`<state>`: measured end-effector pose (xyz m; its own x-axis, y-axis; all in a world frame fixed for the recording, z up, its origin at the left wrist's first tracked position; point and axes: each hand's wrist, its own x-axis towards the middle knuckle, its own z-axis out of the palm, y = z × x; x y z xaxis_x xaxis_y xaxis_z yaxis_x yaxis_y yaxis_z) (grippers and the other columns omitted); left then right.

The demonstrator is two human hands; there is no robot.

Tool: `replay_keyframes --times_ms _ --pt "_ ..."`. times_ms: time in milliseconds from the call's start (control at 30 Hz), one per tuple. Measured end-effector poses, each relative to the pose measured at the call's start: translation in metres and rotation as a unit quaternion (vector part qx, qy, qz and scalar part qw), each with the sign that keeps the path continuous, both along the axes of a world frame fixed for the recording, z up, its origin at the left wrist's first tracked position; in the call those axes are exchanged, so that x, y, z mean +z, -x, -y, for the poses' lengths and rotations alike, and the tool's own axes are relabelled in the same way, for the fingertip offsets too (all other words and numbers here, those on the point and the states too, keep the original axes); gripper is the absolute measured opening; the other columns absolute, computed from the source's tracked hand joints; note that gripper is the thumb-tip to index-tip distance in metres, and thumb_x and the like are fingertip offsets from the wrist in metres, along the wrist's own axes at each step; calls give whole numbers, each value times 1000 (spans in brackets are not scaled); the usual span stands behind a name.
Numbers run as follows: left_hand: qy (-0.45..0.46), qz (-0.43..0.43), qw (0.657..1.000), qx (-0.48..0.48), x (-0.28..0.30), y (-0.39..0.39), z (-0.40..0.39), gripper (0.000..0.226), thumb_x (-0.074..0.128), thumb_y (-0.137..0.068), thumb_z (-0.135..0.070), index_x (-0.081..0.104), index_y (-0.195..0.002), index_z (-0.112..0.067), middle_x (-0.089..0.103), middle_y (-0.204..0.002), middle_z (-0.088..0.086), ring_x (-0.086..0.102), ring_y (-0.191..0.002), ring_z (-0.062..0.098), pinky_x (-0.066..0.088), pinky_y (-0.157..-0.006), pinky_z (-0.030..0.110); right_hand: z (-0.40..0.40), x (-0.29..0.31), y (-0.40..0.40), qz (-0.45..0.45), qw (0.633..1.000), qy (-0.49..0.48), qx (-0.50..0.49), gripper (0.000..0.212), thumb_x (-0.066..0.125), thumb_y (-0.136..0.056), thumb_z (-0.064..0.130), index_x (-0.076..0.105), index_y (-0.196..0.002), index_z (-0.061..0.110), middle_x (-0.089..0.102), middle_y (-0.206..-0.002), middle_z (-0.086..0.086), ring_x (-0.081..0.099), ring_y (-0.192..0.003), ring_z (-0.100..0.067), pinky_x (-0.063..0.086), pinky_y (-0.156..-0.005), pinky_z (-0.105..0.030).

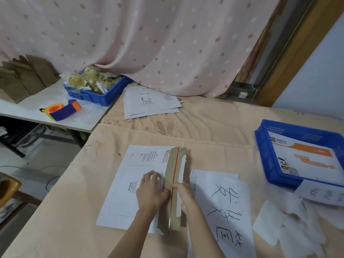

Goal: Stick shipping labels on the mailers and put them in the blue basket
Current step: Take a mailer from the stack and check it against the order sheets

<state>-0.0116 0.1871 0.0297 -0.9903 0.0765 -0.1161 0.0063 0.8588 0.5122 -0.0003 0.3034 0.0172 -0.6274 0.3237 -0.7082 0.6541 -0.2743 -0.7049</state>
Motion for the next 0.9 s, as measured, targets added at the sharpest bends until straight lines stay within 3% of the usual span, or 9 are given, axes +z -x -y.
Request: replay_keyframes --times_ms 167,333,400,433,500,600,733,800,900 --pt "16 -42 999 -31 7 1 -8 22 51 -82 -24 58 -103 -20 67 -100 -4 62 -81 22 44 -65 28 -2 11 3 -9 999 24 32 42 58 -83 8 53 -125 7 56 -129 -7 51 -120 -28 43 -104 -45" --pt "11 -99 995 -2 7 0 -13 23 55 -83 -18 57 -106 -19 61 -102 -2 60 -84 23 40 -57 28 -6 14 6 -23 997 41 55 40 54 -84 5 53 -125 10 59 -125 -9 54 -115 -26 47 -97 -40" --pt "3 -113 993 12 4 1 -19 25 61 -76 -14 56 -101 -17 56 -104 1 54 -89 24 37 -53 29 -5 12 4 -24 997 34 66 50 54 -83 6 49 -132 10 56 -132 -8 50 -122 -26 42 -104 -43" --pt "-1 -106 994 35 3 4 -21 30 63 -71 -12 55 -99 -15 53 -107 3 51 -94 25 39 -56 31 -6 13 2 -25 997 37 70 55 54 -83 7 45 -137 10 50 -139 -7 45 -129 -26 37 -109 -43" --pt "-28 -39 994 99 4 10 -24 42 66 -64 -12 53 -103 -13 49 -119 6 47 -107 28 42 -81 36 -7 15 -3 -27 996 47 72 63 55 -85 9 36 -145 10 37 -151 -4 33 -138 -24 28 -115 -41" --pt "-54 -14 992 110 1 16 -25 54 61 -67 -7 51 -120 -10 36 -145 13 33 -134 33 31 -105 43 -12 6 -10 -28 996 49 64 64 55 -88 12 32 -147 9 28 -155 -3 26 -142 -23 23 -115 -38" --pt "-82 -60 994 -27 -10 17 -28 70 42 -81 6 35 -146 -16 21 -158 6 9 -148 27 14 -116 40 -20 6 -11 -15 999 23 44 46 54 -88 8 48 -133 5 45 -140 -4 39 -132 -26 32 -105 -33" --pt "-135 -82 987 -40 -7 15 -30 71 36 -82 12 35 -147 -16 26 -156 0 10 -148 23 7 -118 32 -23 5 -11 3 1000 -4 29 42 53 -89 4 49 -131 2 47 -131 -7 43 -127 -27 33 -96 -30" --pt "-179 -120 976 -29 0 14 -34 72 33 -79 19 44 -142 -13 38 -149 0 19 -146 21 8 -116 25 -26 2 -13 38 998 -49 16 37 54 -87 4 54 -125 2 58 -116 -11 54 -102 -25 40 -80 -27"
